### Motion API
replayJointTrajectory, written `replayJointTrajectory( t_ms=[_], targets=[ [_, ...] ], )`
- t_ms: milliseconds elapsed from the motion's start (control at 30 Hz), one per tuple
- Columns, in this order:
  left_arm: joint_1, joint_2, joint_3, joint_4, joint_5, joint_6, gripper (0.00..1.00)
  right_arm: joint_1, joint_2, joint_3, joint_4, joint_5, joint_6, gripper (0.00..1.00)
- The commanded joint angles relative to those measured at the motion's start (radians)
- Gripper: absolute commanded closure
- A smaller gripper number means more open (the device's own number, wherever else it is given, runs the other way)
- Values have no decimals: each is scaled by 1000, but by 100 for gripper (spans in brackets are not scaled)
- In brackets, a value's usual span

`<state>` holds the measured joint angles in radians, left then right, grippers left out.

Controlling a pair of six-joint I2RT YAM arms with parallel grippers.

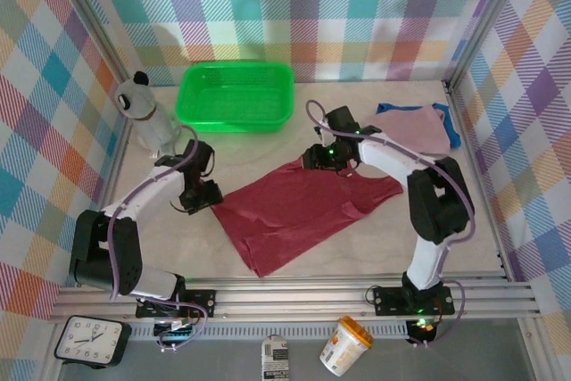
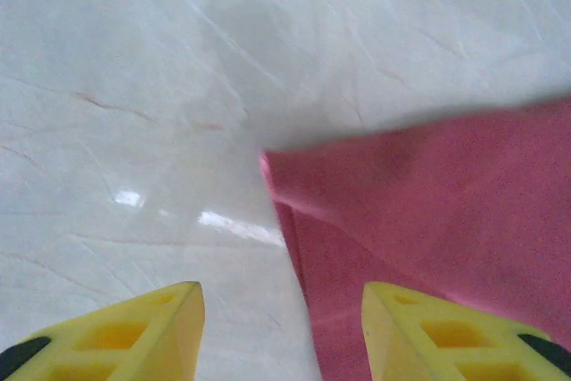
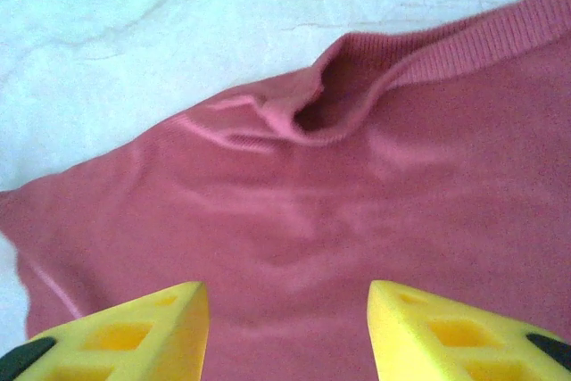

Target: Fold and stack the tank tops

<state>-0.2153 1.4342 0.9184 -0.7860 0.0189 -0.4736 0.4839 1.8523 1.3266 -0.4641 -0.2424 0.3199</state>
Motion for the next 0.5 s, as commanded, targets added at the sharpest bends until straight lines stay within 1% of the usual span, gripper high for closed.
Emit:
replayJointTrajectory(
  t_ms=[0,133,267,367,467],
  targets=[
    [39,45,8,80,64,61,50,26,71,84,-11,31,-67,48],
    [54,114,34,85,74,93,50,30,164,188,-42,47,-67,49],
    [68,169,31,123,113,103,51,30,252,266,-72,93,-75,49],
    [68,187,36,146,140,104,52,30,291,288,-61,78,-67,50],
    [68,204,49,133,123,123,53,33,312,308,-58,75,-69,52]
  ],
)
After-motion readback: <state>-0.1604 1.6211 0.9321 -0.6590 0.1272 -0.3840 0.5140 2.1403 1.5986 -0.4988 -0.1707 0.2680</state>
